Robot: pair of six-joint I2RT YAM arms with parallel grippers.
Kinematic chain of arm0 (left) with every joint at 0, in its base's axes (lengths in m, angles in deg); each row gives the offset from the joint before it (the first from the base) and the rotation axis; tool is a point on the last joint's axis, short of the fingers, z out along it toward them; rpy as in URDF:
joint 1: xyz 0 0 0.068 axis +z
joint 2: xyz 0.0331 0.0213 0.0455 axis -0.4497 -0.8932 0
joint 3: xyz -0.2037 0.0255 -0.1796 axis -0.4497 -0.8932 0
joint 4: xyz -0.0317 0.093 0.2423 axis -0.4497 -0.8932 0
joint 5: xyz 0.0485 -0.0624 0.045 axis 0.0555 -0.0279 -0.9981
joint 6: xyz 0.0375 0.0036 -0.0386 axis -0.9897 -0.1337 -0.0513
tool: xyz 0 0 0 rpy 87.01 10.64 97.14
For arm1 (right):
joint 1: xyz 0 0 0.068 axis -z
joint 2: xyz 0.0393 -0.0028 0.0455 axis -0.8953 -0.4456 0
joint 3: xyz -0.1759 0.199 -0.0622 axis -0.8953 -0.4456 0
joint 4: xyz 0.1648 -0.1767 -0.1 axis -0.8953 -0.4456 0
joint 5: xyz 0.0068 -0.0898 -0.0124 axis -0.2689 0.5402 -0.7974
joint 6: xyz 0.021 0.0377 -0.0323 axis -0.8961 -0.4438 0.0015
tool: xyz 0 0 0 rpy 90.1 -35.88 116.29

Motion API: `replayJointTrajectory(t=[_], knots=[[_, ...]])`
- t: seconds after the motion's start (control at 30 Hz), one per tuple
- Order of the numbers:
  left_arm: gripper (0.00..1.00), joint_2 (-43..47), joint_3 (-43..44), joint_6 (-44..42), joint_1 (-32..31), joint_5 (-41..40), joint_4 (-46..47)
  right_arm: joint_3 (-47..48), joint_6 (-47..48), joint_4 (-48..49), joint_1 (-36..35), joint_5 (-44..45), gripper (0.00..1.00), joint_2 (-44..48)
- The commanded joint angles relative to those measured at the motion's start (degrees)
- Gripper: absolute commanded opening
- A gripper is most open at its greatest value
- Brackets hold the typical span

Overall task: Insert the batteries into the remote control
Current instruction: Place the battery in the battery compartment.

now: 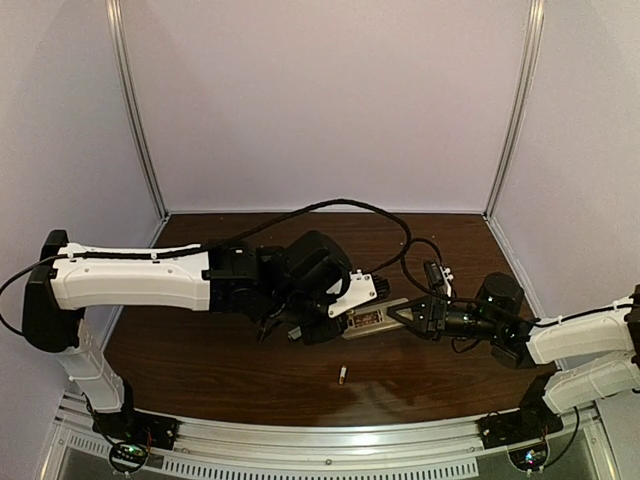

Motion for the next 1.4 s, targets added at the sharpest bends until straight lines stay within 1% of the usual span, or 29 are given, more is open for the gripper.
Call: replayJointTrajectory(t=[0.0,0.23,0.47,0.73,0.9,1.37], knots=[[0.01,-1.45,2.38,-1.39,0.31,0.29,-1.83,-0.53,-2.67,6.93,-1.55,2.74,0.00,-1.64],[0.01,-3.88,3.62,-1.60,0.31,1.16,-2.53,-1.07,-3.97,8.72,-3.43,5.48,0.00,-3.70],[0.03,-6.30,4.97,-2.00,0.34,-0.74,-3.98,-1.40,-4.99,10.19,-4.85,7.13,0.00,-5.21],[0.04,-8.23,5.97,-2.12,0.30,-2.01,-5.08,-1.41,-6.45,12.27,-5.84,8.03,0.00,-7.29],[0.05,-8.97,6.26,-2.31,0.30,-2.65,-5.13,-1.74,-8.22,15.32,-6.64,8.55,0.00,-9.24],[0.09,-11.63,8.79,-3.16,0.20,-2.41,-4.81,-1.32,-10.44,20.03,-7.95,8.44,0.00,-13.13]])
